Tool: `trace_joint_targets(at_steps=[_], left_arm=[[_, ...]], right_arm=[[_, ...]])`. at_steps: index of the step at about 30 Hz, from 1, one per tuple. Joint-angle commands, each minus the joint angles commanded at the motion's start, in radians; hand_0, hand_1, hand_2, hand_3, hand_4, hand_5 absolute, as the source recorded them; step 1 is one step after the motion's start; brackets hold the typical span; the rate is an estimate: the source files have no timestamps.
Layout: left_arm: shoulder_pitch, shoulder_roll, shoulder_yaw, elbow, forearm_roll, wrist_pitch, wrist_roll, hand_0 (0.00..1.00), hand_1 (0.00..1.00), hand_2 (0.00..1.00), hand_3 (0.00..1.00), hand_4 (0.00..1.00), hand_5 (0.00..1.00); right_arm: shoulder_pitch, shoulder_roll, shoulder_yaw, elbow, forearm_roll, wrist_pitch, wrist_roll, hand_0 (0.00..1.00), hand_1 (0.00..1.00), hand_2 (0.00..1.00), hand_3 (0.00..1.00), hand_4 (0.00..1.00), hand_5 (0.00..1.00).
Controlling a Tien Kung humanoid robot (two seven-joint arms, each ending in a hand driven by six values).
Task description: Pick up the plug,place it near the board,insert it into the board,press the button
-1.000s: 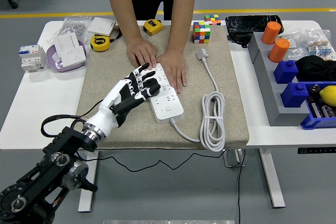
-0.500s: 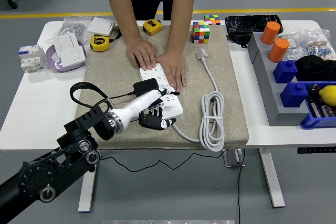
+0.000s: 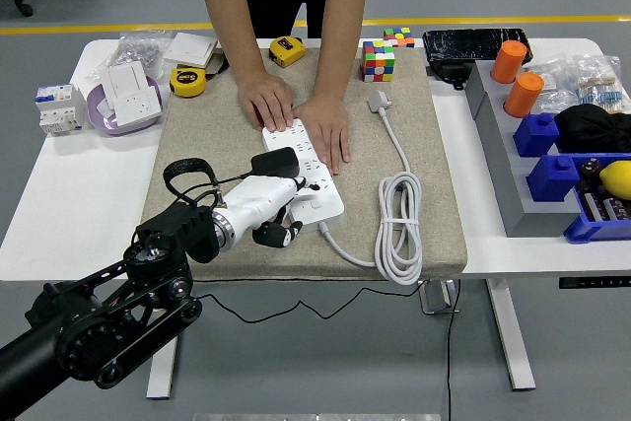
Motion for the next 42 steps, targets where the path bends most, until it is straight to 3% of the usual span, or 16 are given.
trace_joint_targets(at_steps=[42], left_arm=[[0.006,-0.008,0.027,0.048,0.000,-0.004,-0.006,0.092,0.036,0.159,0.839,0.504,0.002]], right_arm=[[-0.004,-0.003,-0.002,0.000,-0.002,0.000,0.001,0.803,0.716,0.694,0.608,0.892,0.571]])
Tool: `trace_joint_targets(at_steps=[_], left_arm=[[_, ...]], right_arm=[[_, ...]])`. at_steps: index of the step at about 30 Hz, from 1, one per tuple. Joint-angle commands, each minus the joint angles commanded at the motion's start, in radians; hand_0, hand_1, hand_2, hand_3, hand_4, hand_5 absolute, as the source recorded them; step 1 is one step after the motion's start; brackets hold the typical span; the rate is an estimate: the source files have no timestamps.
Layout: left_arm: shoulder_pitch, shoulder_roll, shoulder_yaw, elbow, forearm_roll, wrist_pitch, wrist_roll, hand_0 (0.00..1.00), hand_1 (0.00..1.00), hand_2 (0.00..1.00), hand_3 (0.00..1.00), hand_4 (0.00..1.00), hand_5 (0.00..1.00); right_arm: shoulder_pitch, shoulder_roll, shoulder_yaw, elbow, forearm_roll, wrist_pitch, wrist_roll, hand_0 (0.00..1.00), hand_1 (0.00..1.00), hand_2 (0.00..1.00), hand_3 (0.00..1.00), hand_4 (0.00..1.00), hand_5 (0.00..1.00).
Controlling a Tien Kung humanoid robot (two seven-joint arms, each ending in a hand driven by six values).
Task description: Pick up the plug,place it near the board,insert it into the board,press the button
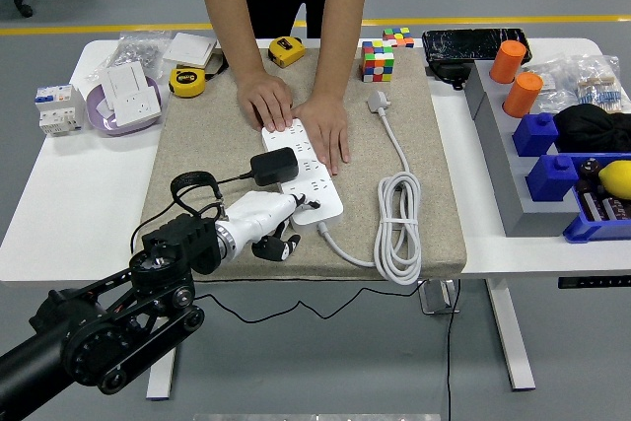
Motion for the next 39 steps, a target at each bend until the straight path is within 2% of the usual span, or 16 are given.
trace_joint_targets(at_steps=[4,12,14,15,19,20,21,23,26,27,32,33,38,39], left_arm=[[-0.002,0.001,-0.010,-0.013,0.006,0.005,-0.004,0.092,0.036,0.159,0.838,0.503,0.002],[0.006,0.003,-0.082,-0.112,0.027,0.006,-0.012,0.092,0.037,0.160,0.826,0.500,0.002],[0.014,-0.004,-0.110,-0.132,-0.003,0.037,-0.040,0.092,0.037,0.160,0.826,0.500,0.002],[0.019,-0.009,-0.124,-0.134,-0.028,0.069,-0.066,0.172,0.142,0.272,0.738,0.543,0.002],[0.038,-0.040,-0.172,-0.115,-0.178,0.197,-0.191,0.172,0.142,0.272,0.738,0.543,0.002],[0.043,-0.056,-0.190,-0.103,-0.222,0.224,-0.230,0.172,0.142,0.272,0.738,0.543,0.002],[0.047,-0.068,-0.203,-0.093,-0.261,0.239,-0.260,0.487,0.636,0.614,0.649,0.834,0.086],[0.053,-0.092,-0.229,-0.071,-0.346,0.254,-0.316,0.487,0.636,0.614,0.649,0.834,0.086],[0.053,-0.126,-0.273,-0.038,-0.476,0.241,-0.373,0.487,0.636,0.614,0.649,0.834,0.086],[0.051,-0.132,-0.283,-0.027,-0.515,0.233,-0.383,0.832,0.888,0.868,0.808,0.986,0.189],[0.034,-0.160,-0.329,0.055,-0.728,0.203,-0.409,0.832,0.888,0.868,0.808,0.986,0.189],[0.030,-0.161,-0.334,0.072,-0.767,0.203,-0.407,0.946,0.956,0.920,0.882,0.998,0.319],[-0.012,-0.161,-0.342,0.189,-0.979,0.226,-0.395,0.946,0.956,0.920,0.882,0.998,0.319],[-0.023,-0.161,-0.343,0.221,-0.988,0.232,-0.395,0.925,0.892,0.838,0.820,0.998,0.229]], right_arm=[[0.002,0.000,0.001,0.000,0.000,0.000,0.000,0.803,0.716,0.694,0.608,0.892,0.571],[0.003,0.001,0.005,0.000,-0.001,0.000,0.000,0.803,0.716,0.694,0.608,0.892,0.572],[0.003,0.002,0.006,0.000,-0.002,0.000,-0.001,0.803,0.716,0.694,0.608,0.892,0.572],[0.003,0.002,0.007,0.000,-0.002,0.000,-0.001,0.803,0.716,0.693,0.608,0.892,0.572],[0.002,0.004,0.007,0.000,-0.001,0.000,-0.001,0.803,0.716,0.693,0.608,0.892,0.572],[0.003,0.004,0.006,0.000,-0.001,0.000,-0.001,0.803,0.716,0.693,0.608,0.892,0.572],[0.003,0.005,0.006,0.000,-0.001,0.000,-0.001,0.803,0.716,0.692,0.607,0.892,0.572],[0.004,0.005,0.002,0.000,0.004,0.000,0.000,0.803,0.716,0.692,0.607,0.892,0.572],[0.005,0.006,0.000,0.000,0.005,0.000,0.000,0.803,0.716,0.692,0.607,0.892,0.572],[0.005,0.006,0.001,0.000,0.004,0.000,0.000,0.803,0.716,0.693,0.606,0.891,0.572],[0.003,0.005,0.002,0.000,0.001,0.000,-0.002,0.803,0.716,0.693,0.606,0.891,0.572],[0.003,0.004,0.001,0.000,0.001,0.000,-0.002,0.803,0.716,0.694,0.606,0.891,0.571],[0.002,0.005,-0.006,0.000,0.003,0.002,-0.001,0.803,0.716,0.694,0.606,0.891,0.571],[0.002,0.005,-0.010,0.000,0.005,0.002,-0.001,0.803,0.716,0.693,0.606,0.891,0.571]])
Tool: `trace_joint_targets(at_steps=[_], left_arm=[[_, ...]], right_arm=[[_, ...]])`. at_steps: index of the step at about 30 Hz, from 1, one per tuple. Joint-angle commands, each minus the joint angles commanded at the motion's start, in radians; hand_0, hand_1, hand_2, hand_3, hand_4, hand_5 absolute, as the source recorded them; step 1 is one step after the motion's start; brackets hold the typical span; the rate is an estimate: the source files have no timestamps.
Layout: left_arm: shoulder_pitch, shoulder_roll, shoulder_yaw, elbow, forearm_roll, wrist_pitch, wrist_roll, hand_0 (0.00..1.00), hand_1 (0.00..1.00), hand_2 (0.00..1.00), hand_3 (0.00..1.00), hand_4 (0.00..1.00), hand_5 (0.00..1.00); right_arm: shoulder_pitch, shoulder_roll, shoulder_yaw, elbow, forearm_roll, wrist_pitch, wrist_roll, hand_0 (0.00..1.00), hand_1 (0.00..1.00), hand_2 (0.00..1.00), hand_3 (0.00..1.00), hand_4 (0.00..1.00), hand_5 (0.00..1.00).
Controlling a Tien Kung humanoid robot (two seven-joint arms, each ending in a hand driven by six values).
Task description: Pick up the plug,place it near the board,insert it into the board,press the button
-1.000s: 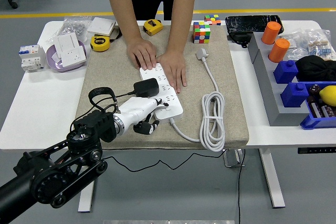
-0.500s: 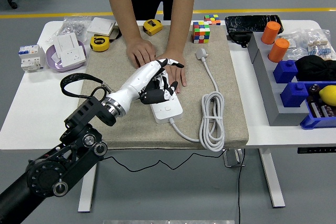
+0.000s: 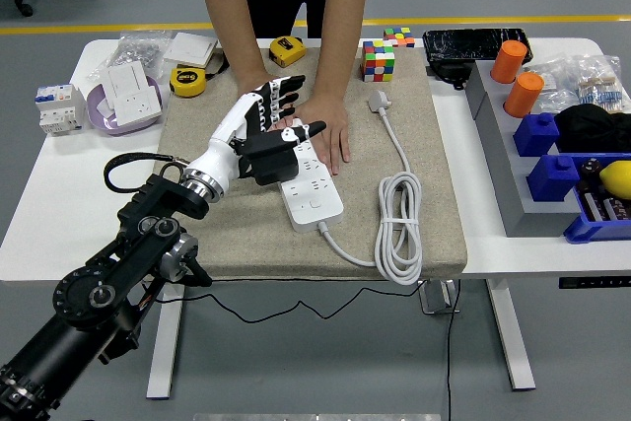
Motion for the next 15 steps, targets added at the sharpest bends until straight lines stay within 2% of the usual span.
trace_joint_targets(at_steps=[3,9,11,15], left_arm=[[-0.024,0.000,-0.004,0.083,0.050,0.010,0.010,0.925,0.892,0.838,0.820,0.998,0.229],[-0.078,0.000,0.005,0.228,0.281,0.027,0.048,0.912,0.891,0.841,0.803,0.998,0.197],[-0.088,0.000,0.015,0.252,0.365,0.027,0.058,0.912,0.891,0.841,0.803,0.998,0.197],[-0.097,0.000,0.038,0.265,0.530,0.019,0.077,0.896,0.878,0.825,0.795,0.998,0.182]], right_arm=[[0.001,0.000,-0.007,0.000,0.005,0.000,0.001,0.803,0.716,0.693,0.606,0.891,0.571],[-0.001,-0.004,-0.006,0.000,-0.001,0.001,-0.001,0.803,0.716,0.693,0.606,0.892,0.572],[-0.001,-0.005,-0.007,0.000,-0.002,0.001,-0.001,0.803,0.716,0.693,0.606,0.892,0.572],[-0.001,-0.005,-0.004,0.000,-0.004,0.000,-0.001,0.803,0.717,0.692,0.607,0.892,0.572]])
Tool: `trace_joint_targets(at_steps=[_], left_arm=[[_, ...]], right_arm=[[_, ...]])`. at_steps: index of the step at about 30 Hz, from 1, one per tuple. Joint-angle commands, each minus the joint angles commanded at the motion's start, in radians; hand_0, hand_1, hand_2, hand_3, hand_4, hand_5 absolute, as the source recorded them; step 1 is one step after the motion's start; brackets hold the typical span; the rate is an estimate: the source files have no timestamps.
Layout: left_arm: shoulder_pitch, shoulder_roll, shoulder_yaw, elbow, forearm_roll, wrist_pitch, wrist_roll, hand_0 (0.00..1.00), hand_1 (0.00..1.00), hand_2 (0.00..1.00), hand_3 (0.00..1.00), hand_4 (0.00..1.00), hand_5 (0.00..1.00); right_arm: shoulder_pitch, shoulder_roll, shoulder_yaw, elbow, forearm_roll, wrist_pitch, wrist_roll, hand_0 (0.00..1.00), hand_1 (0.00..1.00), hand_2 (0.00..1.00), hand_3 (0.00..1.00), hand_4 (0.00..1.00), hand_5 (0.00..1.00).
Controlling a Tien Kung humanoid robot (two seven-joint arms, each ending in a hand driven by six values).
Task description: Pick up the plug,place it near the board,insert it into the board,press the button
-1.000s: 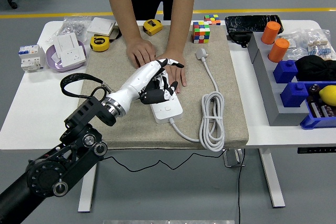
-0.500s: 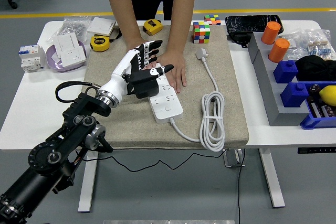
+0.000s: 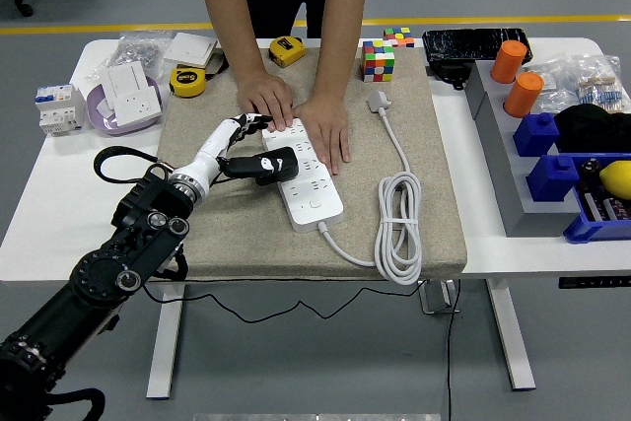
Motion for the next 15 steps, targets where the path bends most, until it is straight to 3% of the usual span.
trace_joint_targets(at_steps=[4,14,15], left_arm=[[-0.009,0.000,0.018,0.003,0.131,-0.001,0.011,0.863,0.851,0.800,0.783,0.998,0.180],[-0.032,0.000,0.039,0.031,0.270,0.030,0.019,0.823,0.815,0.767,0.739,0.998,0.184],[-0.034,0.000,0.042,0.033,0.288,0.039,0.022,0.728,0.725,0.648,0.571,0.911,0.160]], right_arm=[[0.001,0.000,0.001,0.000,-0.001,0.000,0.000,0.802,0.716,0.693,0.607,0.892,0.572],[0.007,0.000,-0.004,0.000,0.005,0.000,0.001,0.802,0.716,0.693,0.607,0.891,0.572],[0.007,0.000,-0.001,0.000,0.003,0.000,0.001,0.803,0.717,0.693,0.607,0.891,0.572]])
